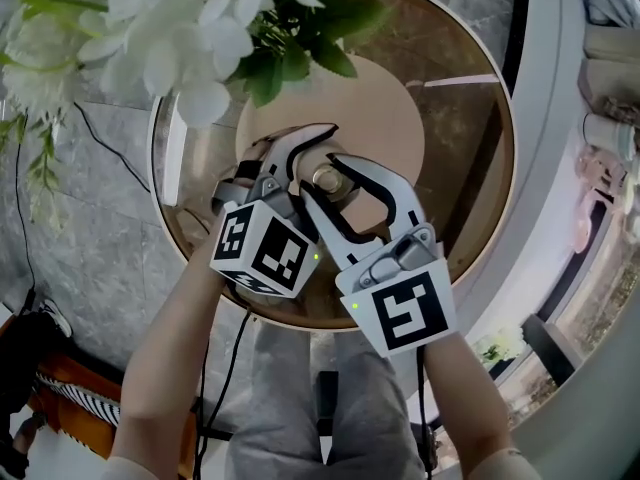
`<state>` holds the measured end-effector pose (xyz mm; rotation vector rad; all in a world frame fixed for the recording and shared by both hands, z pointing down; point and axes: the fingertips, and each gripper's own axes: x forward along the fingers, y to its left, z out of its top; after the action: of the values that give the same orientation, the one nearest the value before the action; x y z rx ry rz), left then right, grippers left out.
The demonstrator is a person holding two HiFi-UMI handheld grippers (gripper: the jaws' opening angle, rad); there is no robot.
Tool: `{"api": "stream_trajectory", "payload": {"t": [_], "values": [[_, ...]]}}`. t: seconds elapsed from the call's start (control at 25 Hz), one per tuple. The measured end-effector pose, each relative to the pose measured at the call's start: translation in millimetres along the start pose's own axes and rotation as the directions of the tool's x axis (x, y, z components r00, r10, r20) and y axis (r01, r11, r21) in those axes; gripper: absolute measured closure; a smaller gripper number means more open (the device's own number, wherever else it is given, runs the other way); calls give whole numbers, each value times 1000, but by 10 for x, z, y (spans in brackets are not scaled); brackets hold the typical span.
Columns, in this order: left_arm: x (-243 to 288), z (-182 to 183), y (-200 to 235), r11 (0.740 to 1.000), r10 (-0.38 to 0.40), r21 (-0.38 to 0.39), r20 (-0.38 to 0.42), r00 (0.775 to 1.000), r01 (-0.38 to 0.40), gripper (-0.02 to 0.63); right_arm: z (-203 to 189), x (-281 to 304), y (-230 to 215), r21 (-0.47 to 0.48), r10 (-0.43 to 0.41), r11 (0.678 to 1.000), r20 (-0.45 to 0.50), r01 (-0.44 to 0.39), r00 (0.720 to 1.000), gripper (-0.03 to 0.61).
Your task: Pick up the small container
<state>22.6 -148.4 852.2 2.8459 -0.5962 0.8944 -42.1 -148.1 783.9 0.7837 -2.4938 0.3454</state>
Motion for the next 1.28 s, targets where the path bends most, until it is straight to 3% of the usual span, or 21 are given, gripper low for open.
{"api": "stream_trajectory", "payload": {"t": [0.36, 0.52, 0.88, 1.28], "values": [[-34, 31, -127, 997, -10, -77, -36, 999, 8, 270, 14, -85, 44, 39, 67, 997, -51, -65, 996, 437], [-122, 205, -155, 998, -2, -65, -48, 999, -1, 270, 145, -235, 62, 12, 63, 998, -64, -62, 996, 437], [-415, 754, -149, 996, -12, -94, -41, 999, 8, 270, 667, -587, 61, 12, 78, 997, -49, -77, 996, 439], [-982, 1567, -144, 993, 32, -110, -24, 999, -35, 270, 1481, -1142, 196, -15, 107, 994, -15, -107, 994, 437]]}}
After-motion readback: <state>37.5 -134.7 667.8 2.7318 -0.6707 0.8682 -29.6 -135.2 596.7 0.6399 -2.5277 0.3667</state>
